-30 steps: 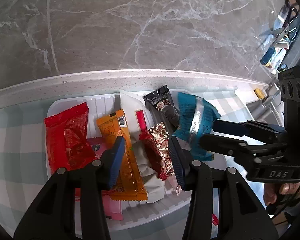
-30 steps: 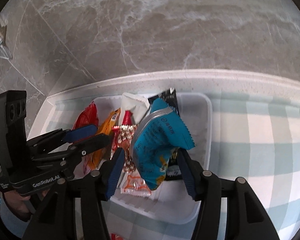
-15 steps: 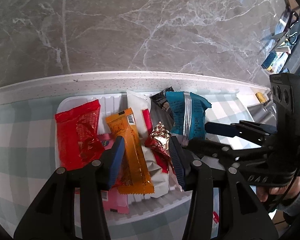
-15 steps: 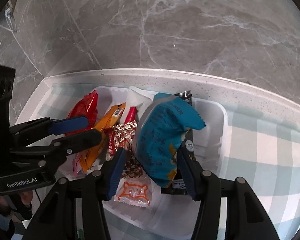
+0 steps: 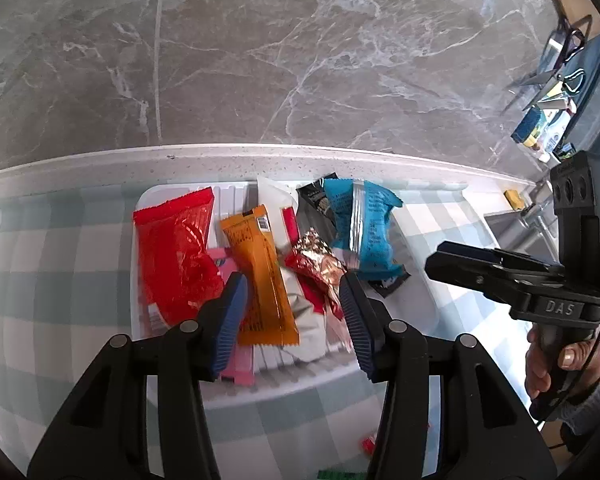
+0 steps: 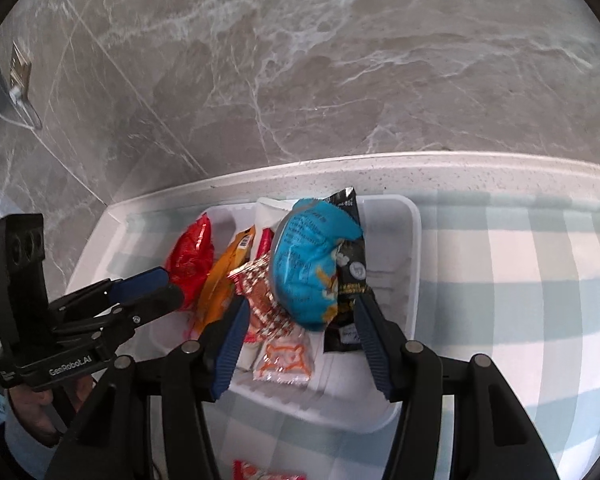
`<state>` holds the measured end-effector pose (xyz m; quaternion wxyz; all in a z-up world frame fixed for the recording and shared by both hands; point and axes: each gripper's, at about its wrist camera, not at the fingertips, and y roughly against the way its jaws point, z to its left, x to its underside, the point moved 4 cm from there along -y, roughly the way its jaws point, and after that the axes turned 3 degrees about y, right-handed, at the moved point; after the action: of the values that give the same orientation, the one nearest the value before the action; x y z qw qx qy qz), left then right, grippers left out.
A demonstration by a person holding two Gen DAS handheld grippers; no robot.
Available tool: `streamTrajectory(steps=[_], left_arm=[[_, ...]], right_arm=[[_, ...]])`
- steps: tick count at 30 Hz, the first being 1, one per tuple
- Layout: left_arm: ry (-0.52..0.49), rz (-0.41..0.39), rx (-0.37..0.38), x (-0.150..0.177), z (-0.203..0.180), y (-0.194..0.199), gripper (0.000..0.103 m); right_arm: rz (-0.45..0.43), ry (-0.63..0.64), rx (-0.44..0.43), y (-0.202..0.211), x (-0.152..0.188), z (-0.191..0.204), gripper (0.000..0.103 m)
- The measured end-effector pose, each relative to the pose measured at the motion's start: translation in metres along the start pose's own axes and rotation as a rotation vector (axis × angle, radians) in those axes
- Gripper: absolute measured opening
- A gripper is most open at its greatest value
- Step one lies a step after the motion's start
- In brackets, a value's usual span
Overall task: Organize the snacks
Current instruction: 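Move both tools back to the snacks on the cloth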
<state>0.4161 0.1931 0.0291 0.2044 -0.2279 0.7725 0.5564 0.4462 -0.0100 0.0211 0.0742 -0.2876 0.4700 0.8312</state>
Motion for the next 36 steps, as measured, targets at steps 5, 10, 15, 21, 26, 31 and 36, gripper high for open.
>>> streamTrajectory(steps=[5,10,15,21,26,31,36], left_arm=[[-0.012,0.012,-0.005,0.015,-0.005,0.013,0.048],[-0.014,0.033,-0.004,0.044,-0.005,0.031,0.048],[-0.040,0.053,-0.016,0.079,-0.007,0.055,0.048],[-0.095,0.078,-0.041,0.125,-0.012,0.078,0.048],[-0.122,0.125,-0.060,0.166,-0.015,0.084,0.048],[-0.128,0.163,-0.070,0.197,-0.017,0.087,0.048],[-0.133,0.173,-0.082,0.208,-0.017,0.087,0.048]], right_arm=[[-0.004,-0.015,-0.022,0.018,0.019,0.007,0.061],[0.004,-0.010,-0.027,0.033,0.040,0.015,0.062],[0.021,0.002,-0.043,0.049,0.070,0.027,0.063],[0.048,0.034,-0.064,0.063,0.111,0.047,0.065],[0.100,0.054,-0.093,0.065,0.153,0.066,0.066],[0.151,0.075,-0.111,0.061,0.189,0.082,0.066],[0.192,0.129,-0.082,0.053,0.214,0.097,0.066]])
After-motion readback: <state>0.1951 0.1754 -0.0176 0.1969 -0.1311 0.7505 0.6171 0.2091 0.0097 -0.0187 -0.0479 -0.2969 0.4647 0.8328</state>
